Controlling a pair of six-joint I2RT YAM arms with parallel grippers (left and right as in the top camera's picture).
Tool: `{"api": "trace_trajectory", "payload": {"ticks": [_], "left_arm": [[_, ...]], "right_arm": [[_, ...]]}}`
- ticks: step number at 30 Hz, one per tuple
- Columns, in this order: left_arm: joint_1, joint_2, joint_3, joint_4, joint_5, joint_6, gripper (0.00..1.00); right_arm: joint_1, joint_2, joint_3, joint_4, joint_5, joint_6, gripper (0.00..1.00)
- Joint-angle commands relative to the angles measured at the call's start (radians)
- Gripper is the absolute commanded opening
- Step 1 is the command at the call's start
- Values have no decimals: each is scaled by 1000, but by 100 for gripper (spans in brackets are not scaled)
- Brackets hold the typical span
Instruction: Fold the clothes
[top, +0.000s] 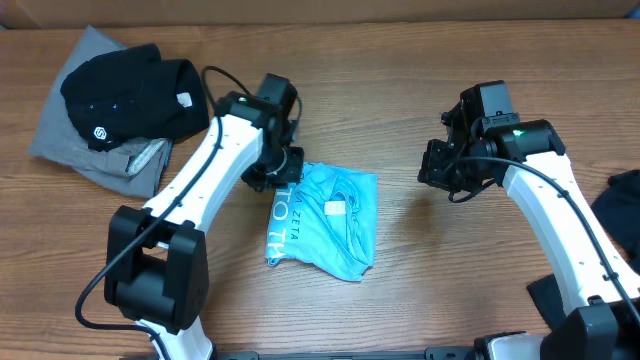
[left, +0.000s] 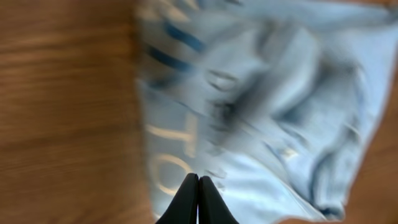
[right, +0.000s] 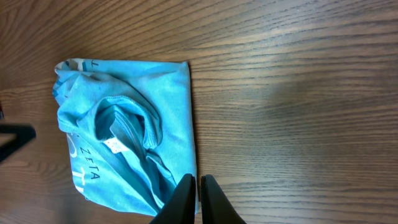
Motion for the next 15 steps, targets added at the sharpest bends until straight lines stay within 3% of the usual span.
{"api": "trace_trajectory", "payload": {"ticks": [1, 6, 15], "left_arm": [[15, 11, -74, 113, -34, 8, 4], [-15, 13, -132, 245, 160, 8, 4], [-226, 70, -146, 446, 203, -1, 4]], "right_arm": [[-3, -27, 18, 3, -8, -6, 8], [-3, -27, 18, -2, -8, -7, 8], [-3, -27, 18, 1, -23, -7, 8]]}}
